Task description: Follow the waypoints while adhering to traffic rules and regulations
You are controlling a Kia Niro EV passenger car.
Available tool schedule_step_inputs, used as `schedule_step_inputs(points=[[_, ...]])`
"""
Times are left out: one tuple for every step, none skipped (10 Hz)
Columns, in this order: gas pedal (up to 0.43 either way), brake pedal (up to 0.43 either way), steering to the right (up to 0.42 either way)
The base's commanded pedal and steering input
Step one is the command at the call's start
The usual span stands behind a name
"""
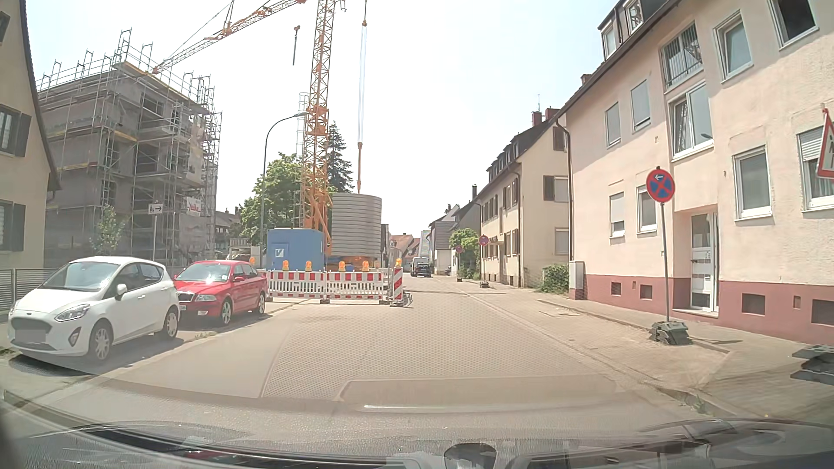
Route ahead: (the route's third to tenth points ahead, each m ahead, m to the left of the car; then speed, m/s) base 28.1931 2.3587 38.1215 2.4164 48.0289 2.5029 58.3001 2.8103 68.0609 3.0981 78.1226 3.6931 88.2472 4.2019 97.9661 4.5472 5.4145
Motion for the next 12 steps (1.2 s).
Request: schedule_step_inputs(points=[[0.209, 0.000, 0.025], [0.169, 0.000, 0.030], [0.157, 0.000, 0.034], [0.157, 0.000, 0.038], [0.150, 0.000, 0.040], [0.150, 0.000, 0.040], [0.150, 0.000, 0.041], [0.150, 0.000, 0.041], [0.150, 0.000, 0.040], [0.150, 0.000, 0.039], [0.150, 0.000, 0.036], [0.150, 0.000, 0.033]])
